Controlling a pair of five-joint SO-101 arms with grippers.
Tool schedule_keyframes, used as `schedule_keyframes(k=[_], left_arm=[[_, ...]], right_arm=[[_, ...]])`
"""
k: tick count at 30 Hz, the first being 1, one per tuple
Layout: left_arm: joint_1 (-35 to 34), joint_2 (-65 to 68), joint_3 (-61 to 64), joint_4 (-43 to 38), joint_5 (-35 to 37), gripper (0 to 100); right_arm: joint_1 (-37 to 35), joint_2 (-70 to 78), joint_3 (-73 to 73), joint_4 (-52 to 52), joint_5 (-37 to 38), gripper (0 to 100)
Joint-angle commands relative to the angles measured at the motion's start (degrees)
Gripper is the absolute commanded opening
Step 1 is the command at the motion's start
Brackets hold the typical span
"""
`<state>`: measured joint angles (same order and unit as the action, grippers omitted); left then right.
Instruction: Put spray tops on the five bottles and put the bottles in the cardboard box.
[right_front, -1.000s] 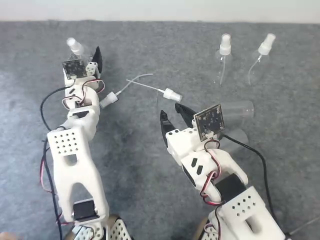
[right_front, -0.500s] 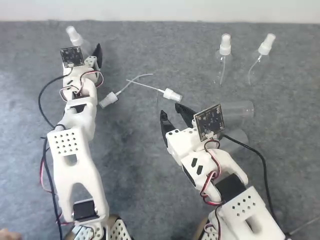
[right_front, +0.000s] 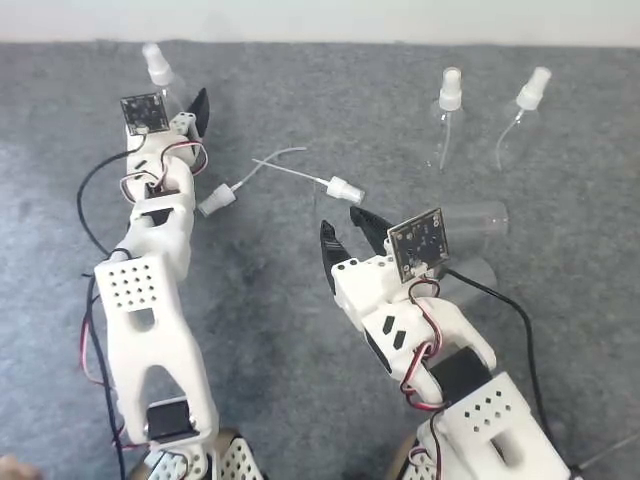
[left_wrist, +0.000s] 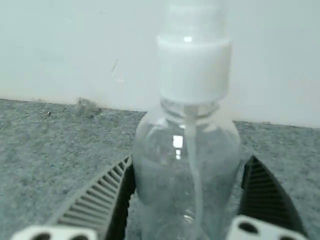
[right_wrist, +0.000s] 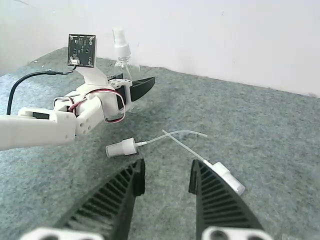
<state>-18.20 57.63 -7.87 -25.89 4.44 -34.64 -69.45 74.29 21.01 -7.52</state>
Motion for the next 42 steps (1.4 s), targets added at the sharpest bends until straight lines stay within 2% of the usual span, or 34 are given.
schedule_keyframes(k=[1, 11, 19, 29, 42], left_arm=[[0.3, -5.5, -2.9, 0.4, 0.7, 33], [-0.1, -6.7, -2.7, 0.5, 0.7, 34], [-0.1, -11.3, -1.3, 6.4, 1.1, 37], [-0.6, -12.4, 0.0, 6.3, 0.7, 37], [-0.7, -28.0, 16.8, 6.2, 1.1, 37]], right_arm=[[0.7, -1.2, -0.4, -1.5, -0.3, 12.9], [0.7, -1.2, -0.4, -1.5, -0.3, 13.3], [0.7, -1.2, -0.4, -1.5, -0.3, 13.3], [0.7, -1.2, -0.4, -1.5, -0.3, 13.3], [0.7, -1.2, -0.4, -1.5, -0.3, 13.3]])
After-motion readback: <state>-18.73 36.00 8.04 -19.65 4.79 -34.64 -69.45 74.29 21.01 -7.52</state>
